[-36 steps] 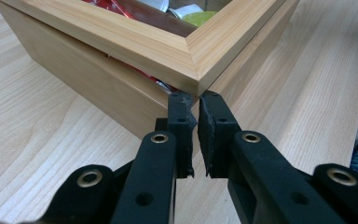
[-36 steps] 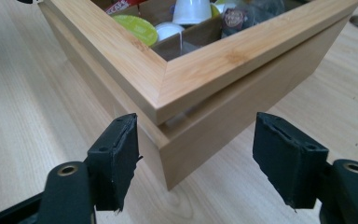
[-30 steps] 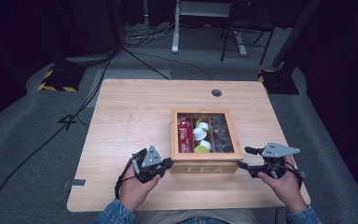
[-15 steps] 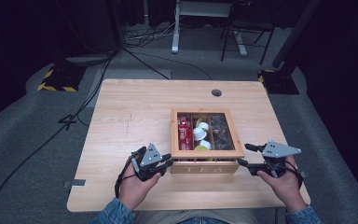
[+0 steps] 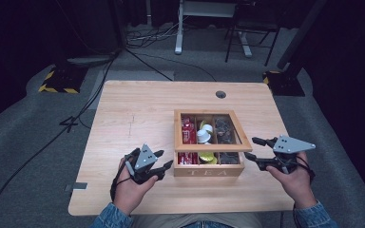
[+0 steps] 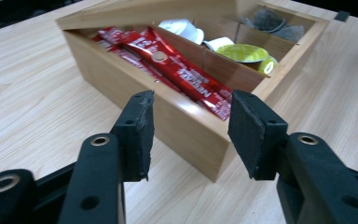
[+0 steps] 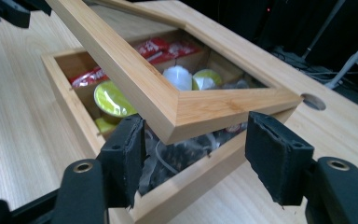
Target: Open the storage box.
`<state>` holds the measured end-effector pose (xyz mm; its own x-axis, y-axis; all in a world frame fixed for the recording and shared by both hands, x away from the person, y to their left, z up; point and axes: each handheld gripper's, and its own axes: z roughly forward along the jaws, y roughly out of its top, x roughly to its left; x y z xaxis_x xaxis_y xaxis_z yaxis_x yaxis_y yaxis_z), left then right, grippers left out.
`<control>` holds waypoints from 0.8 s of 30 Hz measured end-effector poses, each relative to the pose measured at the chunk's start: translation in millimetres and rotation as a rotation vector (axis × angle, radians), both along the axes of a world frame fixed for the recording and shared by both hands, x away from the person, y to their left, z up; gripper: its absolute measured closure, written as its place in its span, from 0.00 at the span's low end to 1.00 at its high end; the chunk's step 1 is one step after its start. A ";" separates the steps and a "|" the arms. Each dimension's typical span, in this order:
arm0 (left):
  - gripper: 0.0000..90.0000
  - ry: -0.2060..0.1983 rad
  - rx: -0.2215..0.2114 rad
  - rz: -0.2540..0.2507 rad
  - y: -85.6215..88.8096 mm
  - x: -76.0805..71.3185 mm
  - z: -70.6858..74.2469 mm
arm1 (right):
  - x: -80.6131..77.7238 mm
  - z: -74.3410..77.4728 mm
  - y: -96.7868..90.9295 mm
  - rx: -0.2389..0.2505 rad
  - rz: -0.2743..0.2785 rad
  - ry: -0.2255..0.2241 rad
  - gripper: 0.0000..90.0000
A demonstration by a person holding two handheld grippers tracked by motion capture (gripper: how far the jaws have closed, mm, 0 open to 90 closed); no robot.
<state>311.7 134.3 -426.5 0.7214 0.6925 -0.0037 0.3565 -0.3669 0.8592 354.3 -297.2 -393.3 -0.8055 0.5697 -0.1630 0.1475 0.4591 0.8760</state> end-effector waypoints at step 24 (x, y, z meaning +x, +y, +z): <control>0.59 0.030 0.002 0.107 39.2 -0.5 -10.6 | 32.4 47.2 8.0 0.040 0.046 -0.070 0.54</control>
